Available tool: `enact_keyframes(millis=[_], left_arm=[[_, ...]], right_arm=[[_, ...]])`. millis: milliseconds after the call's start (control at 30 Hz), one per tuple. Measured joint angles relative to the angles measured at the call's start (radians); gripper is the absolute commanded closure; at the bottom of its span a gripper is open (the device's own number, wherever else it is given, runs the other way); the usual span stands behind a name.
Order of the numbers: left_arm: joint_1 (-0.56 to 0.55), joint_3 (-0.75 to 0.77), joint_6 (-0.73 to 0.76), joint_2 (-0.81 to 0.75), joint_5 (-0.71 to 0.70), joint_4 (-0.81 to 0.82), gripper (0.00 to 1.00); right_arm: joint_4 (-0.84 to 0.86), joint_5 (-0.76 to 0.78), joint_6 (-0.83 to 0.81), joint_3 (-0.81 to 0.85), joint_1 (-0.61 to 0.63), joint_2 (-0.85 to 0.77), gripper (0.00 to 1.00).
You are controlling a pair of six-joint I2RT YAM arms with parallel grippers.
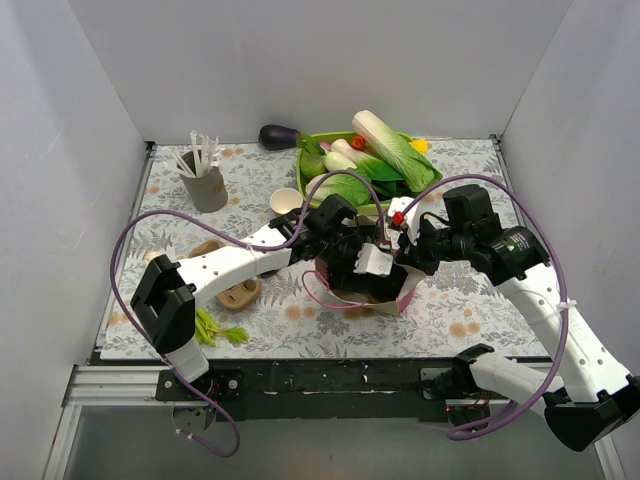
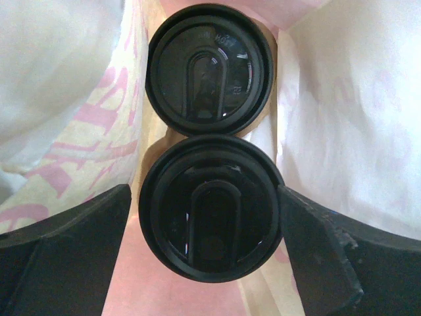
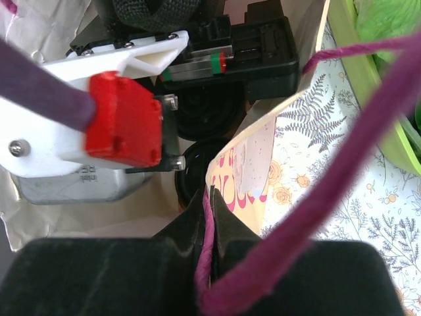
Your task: Pack the takeout coffee
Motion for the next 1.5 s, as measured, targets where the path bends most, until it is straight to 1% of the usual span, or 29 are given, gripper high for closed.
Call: enact_keyframes(millis=[600, 900, 1133, 1367, 1467, 1500], left_arm=[[0.003, 0.086, -0.057, 0.015, -0.005, -0.037, 0.02], [0.006, 0.098, -0.084, 0.015, 0.004, -0.039, 0.02], [0.014, 0.118, -0.192, 0.015, 0.003, -0.007, 0.02], [0.024, 0.119, -0.348, 0.015, 0.008, 0.039, 0.02], [0.033, 0.127, -0.431, 0.015, 0.026, 0.073, 0.02], [0.034, 0.141, -0.464, 0.015, 0.026, 0.095, 0.02]], right_arm=[[-0.007, 0.021, 0.0, 0.041, -0.02, 0.05, 0.99], [-0.009, 0.025, 0.0, 0.047, -0.022, 0.059, 0.99], [-0.008, 0.056, 0.001, 0.047, -0.028, 0.063, 0.99], [0.011, 0.089, 0.017, 0.052, -0.042, 0.065, 0.99], [0.009, 0.108, 0.016, 0.052, -0.044, 0.067, 0.89], [0.002, 0.108, 0.015, 0.052, -0.041, 0.072, 0.82]])
